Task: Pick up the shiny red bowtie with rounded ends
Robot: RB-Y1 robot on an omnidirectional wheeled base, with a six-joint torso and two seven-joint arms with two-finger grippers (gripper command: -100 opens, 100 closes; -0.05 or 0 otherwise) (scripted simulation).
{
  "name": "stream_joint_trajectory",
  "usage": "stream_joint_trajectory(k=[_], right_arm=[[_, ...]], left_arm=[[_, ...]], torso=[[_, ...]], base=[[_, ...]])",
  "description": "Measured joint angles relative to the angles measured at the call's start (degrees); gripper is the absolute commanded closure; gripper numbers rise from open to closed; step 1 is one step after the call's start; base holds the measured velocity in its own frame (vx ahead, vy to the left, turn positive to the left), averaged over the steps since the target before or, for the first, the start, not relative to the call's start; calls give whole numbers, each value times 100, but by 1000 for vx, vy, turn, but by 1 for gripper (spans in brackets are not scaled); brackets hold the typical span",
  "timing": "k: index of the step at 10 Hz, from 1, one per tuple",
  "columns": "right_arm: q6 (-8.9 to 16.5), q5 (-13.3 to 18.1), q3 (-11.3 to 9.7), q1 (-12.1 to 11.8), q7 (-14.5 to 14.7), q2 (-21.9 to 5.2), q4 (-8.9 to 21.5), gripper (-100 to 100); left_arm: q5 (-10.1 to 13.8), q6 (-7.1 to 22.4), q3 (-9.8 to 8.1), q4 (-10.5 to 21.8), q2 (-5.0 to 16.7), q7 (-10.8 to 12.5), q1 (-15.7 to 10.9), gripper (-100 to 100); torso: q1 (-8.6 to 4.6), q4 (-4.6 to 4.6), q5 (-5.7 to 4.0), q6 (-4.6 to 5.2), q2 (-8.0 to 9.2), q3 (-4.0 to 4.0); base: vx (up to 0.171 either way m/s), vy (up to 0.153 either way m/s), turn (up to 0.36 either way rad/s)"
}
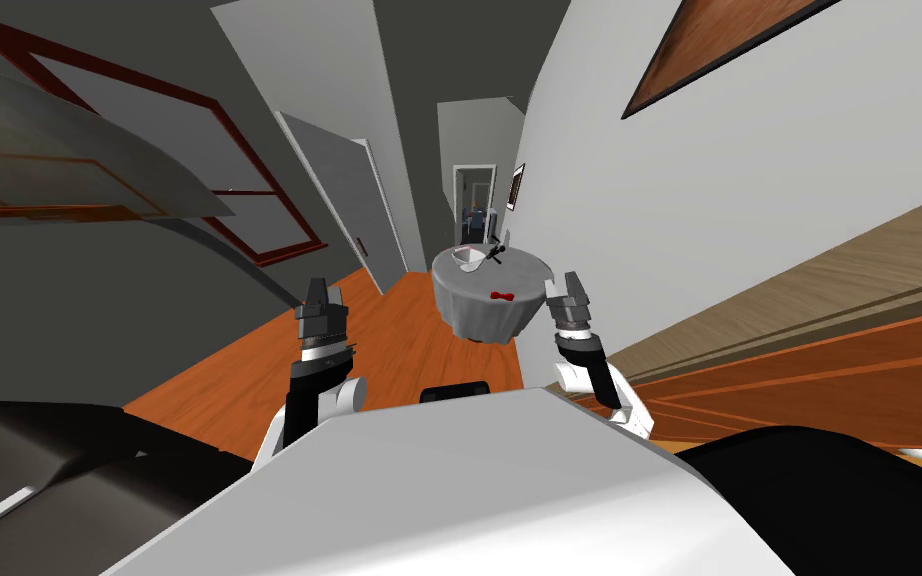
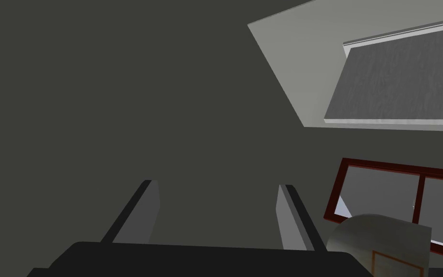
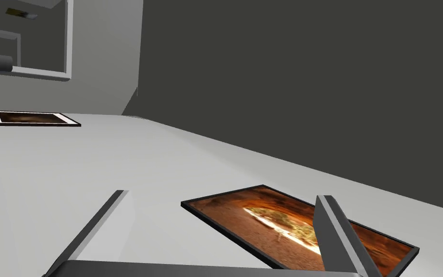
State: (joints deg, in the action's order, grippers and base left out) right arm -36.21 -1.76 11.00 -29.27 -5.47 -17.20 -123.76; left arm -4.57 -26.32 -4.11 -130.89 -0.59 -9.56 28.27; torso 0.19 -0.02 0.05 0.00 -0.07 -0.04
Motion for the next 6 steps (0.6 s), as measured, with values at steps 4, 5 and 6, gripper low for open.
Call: stream_joint_trajectory(k=[4, 5, 6], right_arm=[[-48, 193, 280, -11, 23, -619, 205, -100], [-54, 262, 367, -15, 29, -796, 268, -100], [-67, 304, 410, -22, 37, -949, 309, -100]], left_arm=[[0, 0, 0, 0, 0, 0, 0, 0], [0, 0, 0, 0, 0, 0, 0, 0], [0, 0, 0, 0, 0, 0, 0, 0]], torso=[[5, -1, 1, 0, -5, -3], [6, -2, 1, -1, -10, -5], [4, -2, 1, 0, -6, -4]], base=[[32, 74, 5], [29, 63, 3], [13, 81, 23]])
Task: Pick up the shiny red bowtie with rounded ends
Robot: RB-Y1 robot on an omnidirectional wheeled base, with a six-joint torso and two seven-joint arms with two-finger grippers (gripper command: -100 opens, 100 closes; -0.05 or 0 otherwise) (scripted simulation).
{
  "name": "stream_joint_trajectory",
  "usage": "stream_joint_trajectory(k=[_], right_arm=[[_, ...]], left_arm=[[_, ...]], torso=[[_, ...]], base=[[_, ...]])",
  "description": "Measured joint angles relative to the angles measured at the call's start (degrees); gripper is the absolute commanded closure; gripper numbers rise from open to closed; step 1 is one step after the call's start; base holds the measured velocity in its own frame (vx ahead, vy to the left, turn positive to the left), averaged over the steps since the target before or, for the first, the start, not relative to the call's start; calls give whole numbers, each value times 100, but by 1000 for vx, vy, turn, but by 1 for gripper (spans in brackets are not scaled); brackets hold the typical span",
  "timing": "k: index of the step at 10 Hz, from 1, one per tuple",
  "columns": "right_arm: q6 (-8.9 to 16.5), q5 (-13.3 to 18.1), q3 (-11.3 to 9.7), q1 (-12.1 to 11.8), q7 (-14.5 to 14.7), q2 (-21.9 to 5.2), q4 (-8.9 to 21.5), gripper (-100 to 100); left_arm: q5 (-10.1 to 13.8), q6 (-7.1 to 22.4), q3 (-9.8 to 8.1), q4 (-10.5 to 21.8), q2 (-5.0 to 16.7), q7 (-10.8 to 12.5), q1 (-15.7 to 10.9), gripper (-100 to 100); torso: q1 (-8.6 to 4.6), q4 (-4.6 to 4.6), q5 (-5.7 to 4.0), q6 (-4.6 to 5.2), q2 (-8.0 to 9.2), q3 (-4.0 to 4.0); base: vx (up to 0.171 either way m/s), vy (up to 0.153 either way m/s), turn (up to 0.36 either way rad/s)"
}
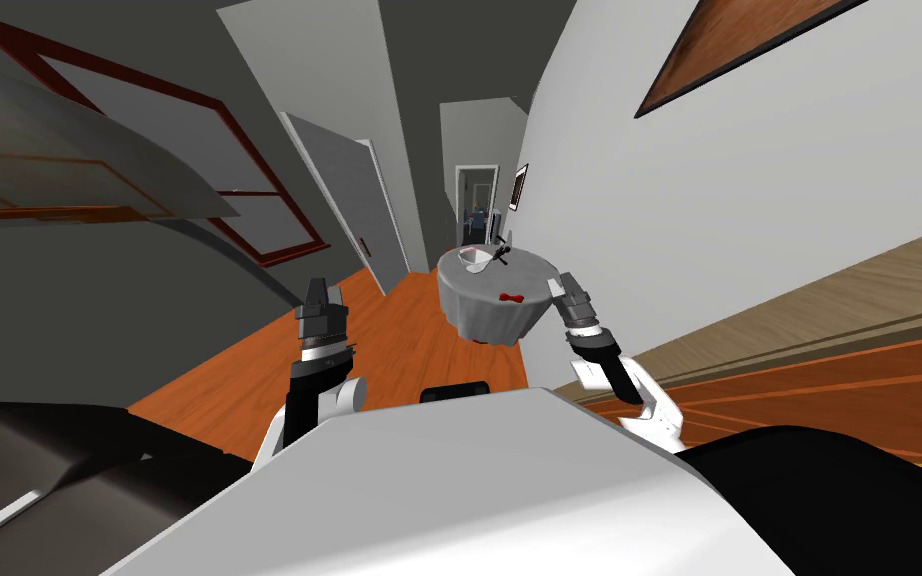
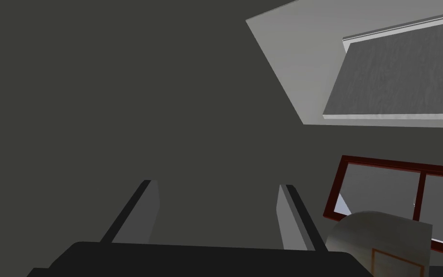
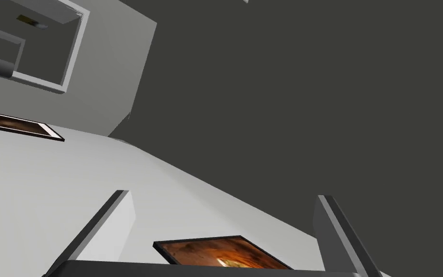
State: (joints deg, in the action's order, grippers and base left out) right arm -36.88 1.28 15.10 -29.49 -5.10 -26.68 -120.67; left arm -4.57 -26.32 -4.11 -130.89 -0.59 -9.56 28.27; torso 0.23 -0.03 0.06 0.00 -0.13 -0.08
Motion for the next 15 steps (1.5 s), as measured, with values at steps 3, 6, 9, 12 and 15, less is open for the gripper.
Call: stream_joint_trajectory(k=[3, 6, 9, 12, 15], right_arm=[[-62, 204, 190, -28, 28, -513, 202, -100], [-100, 383, 325, -33, 51, -1048, 386, -100], [-164, 542, 416, -66, 76, -1509, 538, -100], [-251, 779, 489, -82, 110, -2024, 798, -100], [-296, 940, 528, -118, 128, -2473, 932, -100]], left_arm=[[0, 0, 0, 0, 0, 0, 0, 0], [0, 0, 0, 0, 0, 0, 0, 0], [0, 0, 0, 0, 0, 0, 0, 0], [0, 0, 0, 0, 0, 0, 0, 0], [0, 0, 0, 0, 0, 0, 0, 0]], torso=[[7, 0, 1, -1, -1, 0], [0, 1, 0, 0, 4, 2], [-6, 1, -1, 0, 5, 3], [1, 0, -1, -1, 0, 0], [-4, 1, -2, -1, 6, 3]], base=[[31, 73, 13], [26, 73, 30], [22, 56, 19], [29, 61, 39], [15, 46, 29]])
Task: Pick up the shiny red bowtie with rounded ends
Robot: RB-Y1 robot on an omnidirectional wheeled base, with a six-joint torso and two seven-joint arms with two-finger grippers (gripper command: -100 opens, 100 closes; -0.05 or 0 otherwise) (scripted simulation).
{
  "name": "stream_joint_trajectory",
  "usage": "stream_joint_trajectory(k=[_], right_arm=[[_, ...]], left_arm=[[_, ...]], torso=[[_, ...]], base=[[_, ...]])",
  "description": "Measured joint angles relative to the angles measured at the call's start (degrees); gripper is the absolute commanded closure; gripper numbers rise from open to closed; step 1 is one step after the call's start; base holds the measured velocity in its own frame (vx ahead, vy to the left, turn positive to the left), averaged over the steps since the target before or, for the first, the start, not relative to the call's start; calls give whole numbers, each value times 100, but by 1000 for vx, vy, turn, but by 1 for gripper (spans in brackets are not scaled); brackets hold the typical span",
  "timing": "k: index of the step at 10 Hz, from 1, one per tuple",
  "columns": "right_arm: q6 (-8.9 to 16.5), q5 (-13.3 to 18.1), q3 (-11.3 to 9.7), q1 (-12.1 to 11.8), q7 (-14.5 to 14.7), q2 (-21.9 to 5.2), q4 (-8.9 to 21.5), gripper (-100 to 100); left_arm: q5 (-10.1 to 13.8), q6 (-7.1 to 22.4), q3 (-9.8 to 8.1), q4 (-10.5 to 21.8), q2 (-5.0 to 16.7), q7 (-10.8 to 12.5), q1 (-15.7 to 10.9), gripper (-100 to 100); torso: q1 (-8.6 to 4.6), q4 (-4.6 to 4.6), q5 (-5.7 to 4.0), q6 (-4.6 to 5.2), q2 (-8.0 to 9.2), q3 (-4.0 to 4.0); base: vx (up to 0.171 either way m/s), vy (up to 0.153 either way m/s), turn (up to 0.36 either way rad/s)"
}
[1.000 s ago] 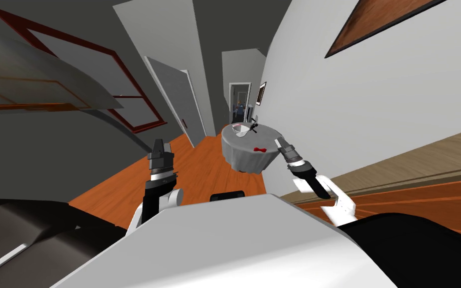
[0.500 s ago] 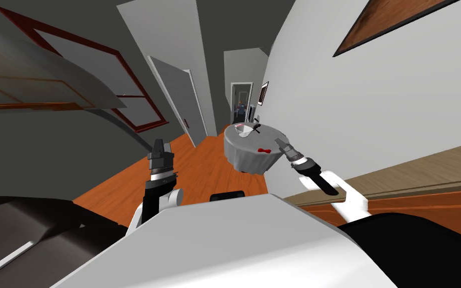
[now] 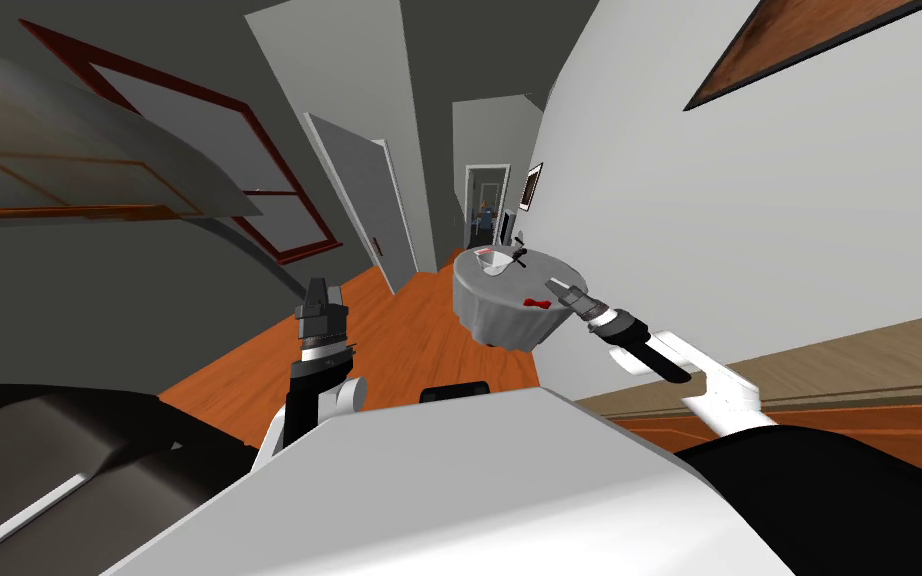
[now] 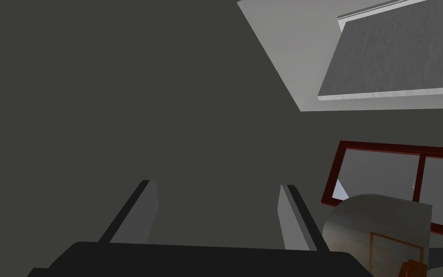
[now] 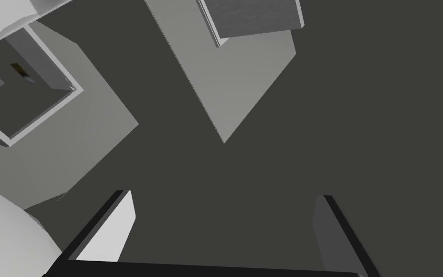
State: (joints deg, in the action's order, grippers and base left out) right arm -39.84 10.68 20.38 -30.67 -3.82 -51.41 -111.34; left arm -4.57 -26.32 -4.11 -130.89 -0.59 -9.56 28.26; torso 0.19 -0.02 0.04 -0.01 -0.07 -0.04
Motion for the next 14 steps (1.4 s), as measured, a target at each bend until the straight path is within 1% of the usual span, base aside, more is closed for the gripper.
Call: stream_joint_trajectory(k=[2, 4, 6, 7, 8, 9, 11, 12, 13, 14], right_arm=[[-53, 162, -4, -6, 22, -348, 168, -100], [-98, 232, 9, -23, 31, -650, 250, -100], [-155, 378, 13, -68, 41, -998, 388, -100], [-209, 479, -11, -60, 44, -1195, 534, -100], [-231, 546, -43, -61, 58, -1374, 589, -100], [-234, 568, -53, -66, 67, -1487, 600, -100], [-300, 724, -101, -109, 95, -1823, 749, -100], [-334, 839, -195, -77, 107, -2005, 882, -100], [-375, 899, -217, -96, 121, -2177, 955, -100], [-390, 916, -216, -108, 123, -2289, 968, -100]], left_arm=[[0, 0, 0, 0, 0, 0, 0, 0], [0, 0, 0, 0, 0, 0, 0, 0], [0, 0, 0, 0, 0, 0, 0, 0], [0, 0, 0, 0, 0, 0, 0, 0], [0, 0, 0, 0, 0, 0, 0, 0], [0, 0, -1, 0, 0, 0, 0, 0], [0, 0, 0, 0, 0, 0, 0, 0], [0, 0, 0, 0, 0, 0, 0, 0], [0, 0, 0, 0, 0, 0, 0, 0], [0, 0, -1, 0, 0, 0, 0, 0]], torso=[[4, -1, 1, 0, -6, -3], [-8, 0, -1, 2, 1, 0], [-4, 0, 0, 2, -1, -1], [2, -1, 0, 0, -2, -1], [0, -1, 1, 2, -2, -2], [-10, 0, -2, 3, 1, 0], [-7, 0, -1, 3, -1, -1], [-3, -1, -1, 0, -4, -3], [-4, -1, 0, 3, -2, -2], [-10, 1, -2, 4, 3, 1]], base=[[34, 60, 51], [14, 32, 32], [22, 52, 59], [24, 49, 45], [16, 17, 0], [21, 32, 95], [26, 40, 68], [24, 41, 49], [11, 18, -10], [16, 26, 114]])
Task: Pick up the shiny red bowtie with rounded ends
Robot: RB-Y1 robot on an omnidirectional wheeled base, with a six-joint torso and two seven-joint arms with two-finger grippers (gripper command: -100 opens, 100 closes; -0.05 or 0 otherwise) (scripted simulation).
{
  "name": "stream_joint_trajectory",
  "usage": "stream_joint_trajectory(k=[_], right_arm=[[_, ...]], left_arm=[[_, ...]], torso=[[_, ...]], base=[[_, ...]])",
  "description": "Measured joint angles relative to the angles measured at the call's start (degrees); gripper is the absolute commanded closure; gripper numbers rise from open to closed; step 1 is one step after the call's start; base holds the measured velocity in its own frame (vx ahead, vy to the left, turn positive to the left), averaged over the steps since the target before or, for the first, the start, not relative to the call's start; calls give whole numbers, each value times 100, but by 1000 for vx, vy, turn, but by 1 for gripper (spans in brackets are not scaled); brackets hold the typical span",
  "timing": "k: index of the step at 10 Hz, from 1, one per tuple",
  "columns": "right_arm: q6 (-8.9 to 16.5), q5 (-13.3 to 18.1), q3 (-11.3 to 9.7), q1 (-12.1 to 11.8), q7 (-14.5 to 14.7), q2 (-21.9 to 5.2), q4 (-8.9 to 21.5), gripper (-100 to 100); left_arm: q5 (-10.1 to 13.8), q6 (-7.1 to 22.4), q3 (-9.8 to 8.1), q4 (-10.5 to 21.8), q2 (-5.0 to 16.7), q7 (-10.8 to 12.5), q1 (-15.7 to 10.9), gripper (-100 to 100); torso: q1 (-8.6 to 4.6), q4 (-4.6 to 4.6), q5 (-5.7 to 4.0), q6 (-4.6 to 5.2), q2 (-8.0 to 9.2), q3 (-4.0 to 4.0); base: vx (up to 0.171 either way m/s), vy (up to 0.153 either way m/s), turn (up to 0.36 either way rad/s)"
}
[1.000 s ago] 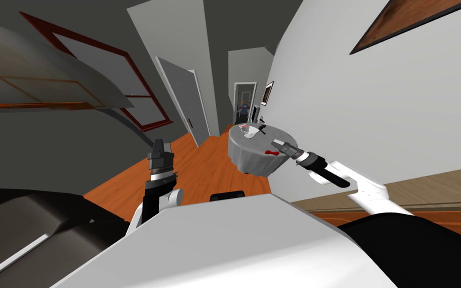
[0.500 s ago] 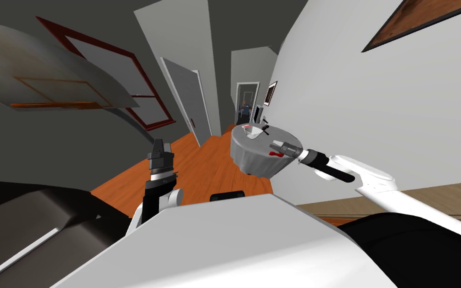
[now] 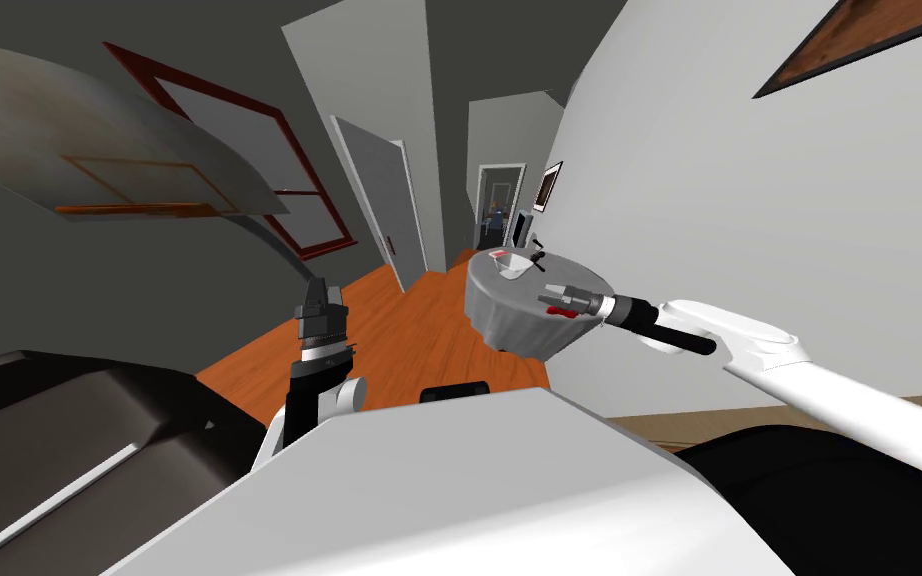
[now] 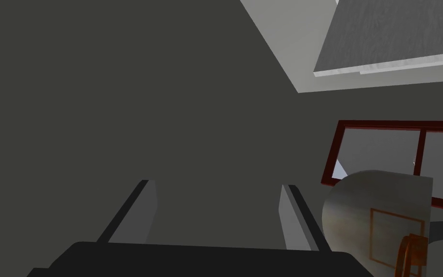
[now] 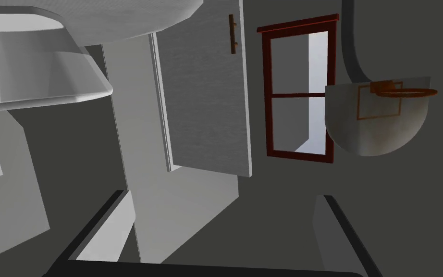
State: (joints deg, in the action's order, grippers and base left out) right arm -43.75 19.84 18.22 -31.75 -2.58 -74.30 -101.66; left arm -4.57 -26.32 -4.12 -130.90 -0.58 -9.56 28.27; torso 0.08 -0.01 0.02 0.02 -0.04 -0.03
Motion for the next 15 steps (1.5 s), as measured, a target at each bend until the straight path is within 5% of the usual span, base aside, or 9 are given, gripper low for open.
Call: stream_joint_trajectory(k=[7, 10, 15], right_arm=[[-220, 499, -340, -104, 75, -1074, 499, -100], [-335, 765, -788, 47, 117, -1579, 850, -100], [-536, 1125, -977, -244, 139, -2405, 1166, -100]], left_arm=[[0, 0, 0, 0, 0, 0, 0, 0], [0, 0, 0, 0, 0, 0, 0, 0], [0, 0, 0, 0, 0, 0, 0, 0]], torso=[[-3, 0, -1, -1, -2, -1], [-1, -1, -2, -2, -3, -2], [-5, 1, -2, 1, 2, 1]], base=[[18, 19, 65], [16, 17, 76], [11, 9, 81]])
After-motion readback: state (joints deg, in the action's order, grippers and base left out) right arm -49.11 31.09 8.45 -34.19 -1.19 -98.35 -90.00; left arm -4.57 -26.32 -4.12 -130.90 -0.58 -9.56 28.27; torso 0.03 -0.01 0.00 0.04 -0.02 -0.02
